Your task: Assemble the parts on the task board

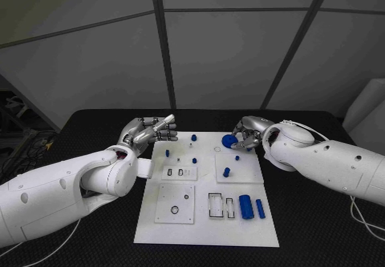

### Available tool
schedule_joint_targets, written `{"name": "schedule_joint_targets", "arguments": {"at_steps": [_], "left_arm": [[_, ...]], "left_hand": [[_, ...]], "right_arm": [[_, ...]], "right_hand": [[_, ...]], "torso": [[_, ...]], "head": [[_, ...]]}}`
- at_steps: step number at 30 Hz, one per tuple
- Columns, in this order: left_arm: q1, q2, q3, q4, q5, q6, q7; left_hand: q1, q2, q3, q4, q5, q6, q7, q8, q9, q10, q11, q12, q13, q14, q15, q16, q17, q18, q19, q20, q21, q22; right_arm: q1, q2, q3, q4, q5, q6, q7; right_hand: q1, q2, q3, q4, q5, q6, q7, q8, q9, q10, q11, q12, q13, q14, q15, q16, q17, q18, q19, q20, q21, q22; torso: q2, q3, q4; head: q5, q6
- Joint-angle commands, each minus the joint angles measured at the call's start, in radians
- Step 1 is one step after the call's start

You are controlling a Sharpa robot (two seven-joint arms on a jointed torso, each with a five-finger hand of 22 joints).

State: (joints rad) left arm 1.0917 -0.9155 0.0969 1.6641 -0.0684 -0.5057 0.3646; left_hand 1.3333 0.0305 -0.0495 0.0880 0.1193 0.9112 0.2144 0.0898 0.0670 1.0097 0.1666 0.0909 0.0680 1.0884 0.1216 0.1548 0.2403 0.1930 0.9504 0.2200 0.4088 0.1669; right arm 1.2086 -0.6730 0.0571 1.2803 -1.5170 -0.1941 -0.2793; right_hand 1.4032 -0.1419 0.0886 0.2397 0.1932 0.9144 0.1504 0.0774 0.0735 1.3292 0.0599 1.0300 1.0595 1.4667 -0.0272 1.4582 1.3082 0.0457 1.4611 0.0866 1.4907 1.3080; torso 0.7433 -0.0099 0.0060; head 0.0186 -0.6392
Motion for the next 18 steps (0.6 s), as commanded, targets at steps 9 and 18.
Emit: {"name": "schedule_joint_targets", "arguments": {"at_steps": [9, 18], "left_arm": [[0.001, 0.0, 0.001, -0.001, -0.008, 0.015, -0.004], [0.001, 0.0, 0.001, -0.003, -0.008, 0.015, -0.007]], "left_hand": [[0.003, 0.008, -0.003, -0.005, -0.001, 0.005, 0.0, -0.004, 0.0, 0.003, 0.002, -0.005, 0.0, -0.003, -0.003, -0.004, 0.002, -0.011, -0.006, 0.002, -0.005, -0.001], [0.003, 0.008, -0.003, -0.005, -0.001, 0.005, 0.0, -0.004, 0.0, 0.003, 0.002, -0.005, 0.0, -0.003, -0.003, -0.004, 0.002, -0.011, -0.006, 0.002, -0.005, -0.001]], "right_arm": [[0.002, 0.007, 0.001, -0.011, 0.036, -0.009, -0.03], [0.002, 0.01, 0.001, -0.012, 0.038, -0.021, -0.033]], "right_hand": [[-0.006, 0.017, -0.012, 0.021, 0.006, -0.002, 0.006, 0.011, 0.001, 0.08, 0.006, 0.228, 0.224, 0.075, 0.015, 0.042, 0.109, -0.019, 0.052, 0.007, 0.025, 0.138], [-0.019, 0.013, -0.021, 0.031, 0.004, -0.01, 0.009, 0.008, 0.0, 0.082, 0.009, 0.243, 0.241, 0.078, 0.019, 0.05, 0.124, -0.022, 0.058, 0.009, 0.032, 0.152]], "torso": [[-0.001, 0.0004, -0.001], [0.0, 0.0007, -0.0004]], "head": [[0.001, 0.001], [0.0, -0.001]]}}
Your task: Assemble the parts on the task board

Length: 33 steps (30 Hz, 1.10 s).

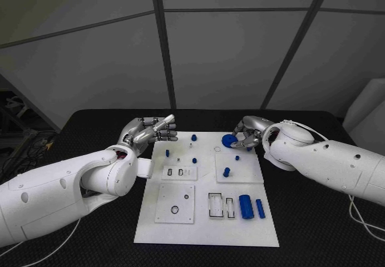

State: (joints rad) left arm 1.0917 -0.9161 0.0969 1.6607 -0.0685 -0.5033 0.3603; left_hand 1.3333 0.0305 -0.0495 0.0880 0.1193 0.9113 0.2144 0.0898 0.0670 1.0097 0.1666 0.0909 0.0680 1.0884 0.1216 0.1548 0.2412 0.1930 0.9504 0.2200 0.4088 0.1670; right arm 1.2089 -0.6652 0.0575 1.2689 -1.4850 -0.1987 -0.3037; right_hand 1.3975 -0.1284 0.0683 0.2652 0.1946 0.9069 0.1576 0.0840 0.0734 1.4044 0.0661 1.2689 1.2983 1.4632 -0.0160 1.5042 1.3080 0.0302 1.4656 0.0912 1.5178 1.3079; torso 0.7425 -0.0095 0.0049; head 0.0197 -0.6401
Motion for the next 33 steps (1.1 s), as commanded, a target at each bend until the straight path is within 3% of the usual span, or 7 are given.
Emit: {"name": "schedule_joint_targets", "arguments": {"at_steps": [1, 33], "left_arm": [[0.001, 0.001, 0.001, 0.0, -0.008, 0.013, -0.002], [0.001, 0.004, 0.001, -0.006, -0.008, 0.016, -0.007]], "left_hand": [[0.003, 0.008, -0.003, -0.005, -0.001, 0.005, 0.0, -0.004, 0.0, 0.003, 0.002, -0.005, 0.0, -0.003, -0.003, -0.004, 0.001, -0.011, -0.006, 0.002, -0.005, -0.001], [0.003, 0.009, -0.003, -0.005, -0.001, 0.005, 0.0, -0.005, 0.0, 0.003, 0.002, -0.006, 0.0, -0.002, -0.003, -0.005, 0.002, -0.011, -0.006, 0.002, -0.005, -0.001]], "right_arm": [[0.002, 0.003, 0.0, -0.002, 0.006, -0.019, -0.01], [0.002, 0.034, 0.0, -0.025, -0.032, -0.055, -0.022]], "right_hand": [[-0.015, -0.001, -0.001, 0.008, 0.002, -0.003, 0.002, 0.001, 0.0, 0.008, 0.003, 0.006, 0.005, 0.082, 0.008, 0.005, 0.127, -0.007, 0.055, 0.005, 0.006, 0.155], [-0.018, -0.015, -0.008, 0.017, -0.007, -0.02, 0.008, -0.005, -0.002, 0.014, 0.009, 0.029, 0.03, 0.084, 0.013, 0.014, 0.146, -0.011, 0.062, 0.01, 0.013, 0.171]], "torso": [[0.001, 0.0004, 0.0009], [0.001, 0.0008, 0.0]], "head": [[-0.001, -0.001], [0.003, -0.006]]}}
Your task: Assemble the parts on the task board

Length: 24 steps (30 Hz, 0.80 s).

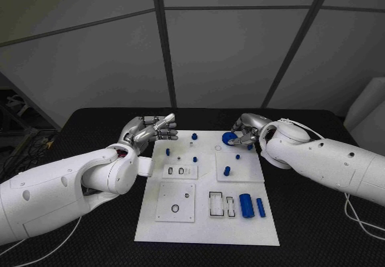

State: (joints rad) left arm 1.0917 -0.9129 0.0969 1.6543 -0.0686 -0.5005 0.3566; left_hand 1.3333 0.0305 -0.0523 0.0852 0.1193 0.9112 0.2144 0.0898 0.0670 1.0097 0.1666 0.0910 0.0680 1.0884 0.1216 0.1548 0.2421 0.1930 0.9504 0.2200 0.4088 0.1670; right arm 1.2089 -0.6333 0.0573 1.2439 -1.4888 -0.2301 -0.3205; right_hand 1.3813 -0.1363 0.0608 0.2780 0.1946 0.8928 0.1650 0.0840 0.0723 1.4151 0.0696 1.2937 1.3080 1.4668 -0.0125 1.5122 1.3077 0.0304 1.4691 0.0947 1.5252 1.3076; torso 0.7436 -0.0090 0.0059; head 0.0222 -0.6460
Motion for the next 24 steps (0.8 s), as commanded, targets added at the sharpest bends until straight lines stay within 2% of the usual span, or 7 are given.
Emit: {"name": "schedule_joint_targets", "arguments": {"at_steps": [1, 6, 10, 16, 24], "left_arm": [[0.001, 0.001, 0.001, 0.0, -0.008, 0.013, -0.004], [0.001, 0.003, 0.001, -0.001, -0.008, 0.014, -0.004], [0.001, 0.003, 0.001, -0.001, -0.008, 0.014, -0.005], [0.001, 0.004, 0.001, -0.002, -0.008, 0.015, -0.006], [0.001, 0.004, 0.001, -0.003, -0.008, 0.014, -0.007]], "left_hand": [[0.003, 0.009, -0.001, -0.003, -0.001, 0.005, 0.0, -0.005, 0.0, 0.003, 0.002, -0.006, 0.0, -0.002, -0.003, -0.005, 0.001, -0.011, -0.006, 0.002, -0.005, -0.002], [0.003, 0.01, -0.001, -0.003, -0.001, 0.005, 0.0, -0.005, -0.001, 0.003, 0.002, -0.007, 0.0, -0.002, -0.003, -0.005, 0.002, -0.011, -0.007, 0.002, -0.005, -0.002], [0.003, 0.01, -0.001, -0.003, -0.001, 0.005, 0.0, -0.005, -0.001, 0.003, 0.002, -0.007, 0.0, -0.002, -0.003, -0.005, 0.002, -0.011, -0.007, 0.002, -0.005, -0.002], [0.003, 0.01, -0.001, -0.003, -0.001, 0.005, 0.0, -0.005, -0.001, 0.003, 0.002, -0.007, 0.0, -0.002, -0.003, -0.005, 0.002, -0.011, -0.007, 0.002, -0.005, -0.002], [0.003, 0.01, -0.001, -0.004, -0.001, 0.005, 0.001, -0.006, -0.001, 0.003, 0.002, -0.007, 0.0, -0.002, -0.003, -0.006, 0.003, -0.011, -0.007, 0.002, -0.005, -0.002]], "right_arm": [[0.002, 0.003, 0.001, -0.001, -0.031, -0.025, -0.006], [0.002, 0.008, 0.001, -0.005, -0.038, -0.023, -0.01], [0.002, 0.013, 0.001, -0.011, -0.043, -0.015, -0.015], [0.002, 0.022, 0.0, -0.022, -0.064, 0.011, -0.027], [0.002, 0.025, 0.0, -0.026, -0.074, 0.067, -0.034]], "right_hand": [[-0.002, -0.007, 0.0, 0.005, -0.007, -0.006, 0.001, -0.005, -0.001, 0.003, 0.006, 0.004, 0.02, 0.081, 0.01, 0.006, 0.146, -0.011, 0.058, 0.007, 0.006, 0.171], [0.003, 0.002, 0.005, 0.004, -0.007, 0.002, 0.0, 0.001, 0.001, 0.006, 0.006, 0.012, 0.029, 0.081, 0.01, 0.008, 0.148, -0.011, 0.06, 0.008, 0.007, 0.174], [0.009, 0.017, 0.01, -0.002, -0.006, 0.029, -0.006, 0.017, 0.007, 0.013, 0.001, 0.029, 0.045, 0.081, 0.008, 0.009, 0.15, -0.012, 0.06, 0.007, 0.008, 0.177], [0.024, 0.035, 0.018, -0.024, -0.004, 0.069, -0.016, 0.036, 0.013, 0.03, -0.008, 0.059, 0.075, 0.081, 0.0, 0.01, 0.154, -0.013, 0.063, 0.001, 0.011, 0.182], [0.028, 0.038, 0.019, -0.032, -0.004, 0.078, -0.018, 0.039, 0.014, 0.035, -0.009, 0.069, 0.083, 0.081, -0.001, 0.01, 0.154, -0.014, 0.064, -0.001, 0.013, 0.186]], "torso": [[0.0, 0.0004, -0.0012], [0.0, 0.0004, -0.0008], [0.0, 0.0002, -0.0003], [0.0, 0.0003, -0.0004], [0.0, 0.0004, -0.001]], "head": [[0.0, 0.0], [0.0, 0.0], [0.0, -0.001], [0.0, -0.004], [0.0, -0.007]]}}
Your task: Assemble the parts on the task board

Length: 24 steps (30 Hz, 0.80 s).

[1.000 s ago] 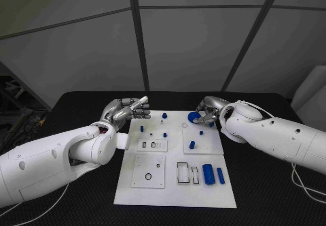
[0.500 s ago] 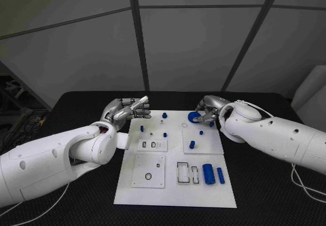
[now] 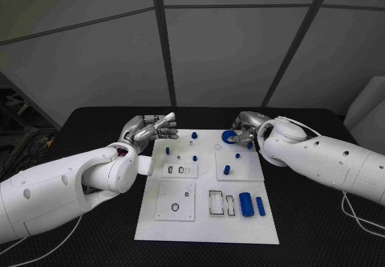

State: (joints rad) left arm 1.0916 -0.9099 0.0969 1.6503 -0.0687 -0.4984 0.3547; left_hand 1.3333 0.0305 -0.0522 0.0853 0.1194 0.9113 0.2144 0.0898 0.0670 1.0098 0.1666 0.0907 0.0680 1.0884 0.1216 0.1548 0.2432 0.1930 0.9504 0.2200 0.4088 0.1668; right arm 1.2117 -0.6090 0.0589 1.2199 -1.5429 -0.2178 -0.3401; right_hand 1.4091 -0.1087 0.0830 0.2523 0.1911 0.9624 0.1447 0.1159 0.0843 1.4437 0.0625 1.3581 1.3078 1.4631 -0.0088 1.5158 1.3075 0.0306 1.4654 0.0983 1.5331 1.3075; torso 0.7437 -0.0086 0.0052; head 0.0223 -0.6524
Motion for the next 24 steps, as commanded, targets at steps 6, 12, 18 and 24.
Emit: {"name": "schedule_joint_targets", "arguments": {"at_steps": [6, 12, 18, 24], "left_arm": [[0.001, 0.002, 0.001, 0.004, -0.008, 0.013, -0.005], [0.001, 0.002, 0.001, 0.003, -0.008, 0.012, -0.006], [0.001, 0.002, 0.001, 0.003, -0.008, 0.012, -0.006], [0.001, 0.001, 0.001, 0.002, -0.008, 0.012, -0.006]], "left_hand": [[0.004, 0.012, -0.001, -0.004, -0.001, 0.004, 0.003, -0.007, -0.001, 0.001, 0.003, -0.009, 0.0, -0.001, -0.002, -0.007, 0.003, -0.011, -0.008, 0.002, -0.005, -0.002], [0.004, 0.018, 0.0, -0.004, 0.0, 0.003, 0.005, -0.01, -0.001, -0.001, 0.005, -0.012, -0.001, -0.001, -0.002, -0.009, 0.005, -0.012, -0.009, 0.003, -0.005, -0.002], [0.003, 0.021, 0.0, -0.004, 0.001, 0.003, 0.006, -0.01, -0.001, -0.002, 0.005, -0.012, -0.001, 0.0, -0.001, -0.01, 0.006, -0.012, -0.009, 0.003, -0.005, -0.002], [0.003, 0.021, 0.001, -0.004, 0.001, 0.003, 0.006, -0.01, -0.001, -0.002, 0.005, -0.012, -0.001, 0.0, -0.001, -0.01, 0.006, -0.012, -0.009, 0.003, -0.005, -0.002]], "right_arm": [[0.0, 0.004, -0.001, 0.0, -0.031, 0.046, -0.023], [0.0, 0.005, -0.001, 0.004, -0.049, 0.045, -0.027], [-0.001, -0.001, -0.001, 0.028, -0.06, -0.007, -0.022], [-0.001, -0.014, -0.001, 0.07, -0.099, -0.083, -0.026]], "right_hand": [[0.002, 0.011, -0.002, -0.011, 0.0, 0.009, 0.002, 0.006, 0.001, 0.007, -0.002, 0.005, 0.085, 0.085, -0.006, 0.008, 0.156, -0.014, 0.069, -0.005, 0.006, 0.189], [0.006, 0.022, 0.003, -0.018, 0.001, 0.014, 0.002, 0.006, 0.001, 0.014, -0.003, 0.018, 0.097, 0.086, -0.006, 0.009, 0.159, -0.015, 0.07, -0.006, 0.007, 0.191], [0.003, 0.032, 0.007, -0.026, 0.031, 0.026, 0.0, 0.008, 0.0, 0.021, -0.005, 0.031, 0.109, 0.086, -0.008, 0.009, 0.159, -0.015, 0.071, -0.007, 0.008, 0.193], [0.005, 0.042, 0.015, -0.033, 0.044, 0.042, -0.003, 0.012, 0.001, 0.033, -0.007, 0.05, 0.126, 0.086, -0.009, 0.01, 0.162, -0.016, 0.073, -0.009, 0.01, 0.199]], "torso": [[0.0, 0.0002, 0.0003], [0.0, 0.0002, 0.0005], [-0.001, 0.0006, -0.001], [-0.001, 0.0002, -0.0003]], "head": [[0.0, 0.0], [0.0, 0.001], [0.001, 0.002], [-0.001, 0.005]]}}
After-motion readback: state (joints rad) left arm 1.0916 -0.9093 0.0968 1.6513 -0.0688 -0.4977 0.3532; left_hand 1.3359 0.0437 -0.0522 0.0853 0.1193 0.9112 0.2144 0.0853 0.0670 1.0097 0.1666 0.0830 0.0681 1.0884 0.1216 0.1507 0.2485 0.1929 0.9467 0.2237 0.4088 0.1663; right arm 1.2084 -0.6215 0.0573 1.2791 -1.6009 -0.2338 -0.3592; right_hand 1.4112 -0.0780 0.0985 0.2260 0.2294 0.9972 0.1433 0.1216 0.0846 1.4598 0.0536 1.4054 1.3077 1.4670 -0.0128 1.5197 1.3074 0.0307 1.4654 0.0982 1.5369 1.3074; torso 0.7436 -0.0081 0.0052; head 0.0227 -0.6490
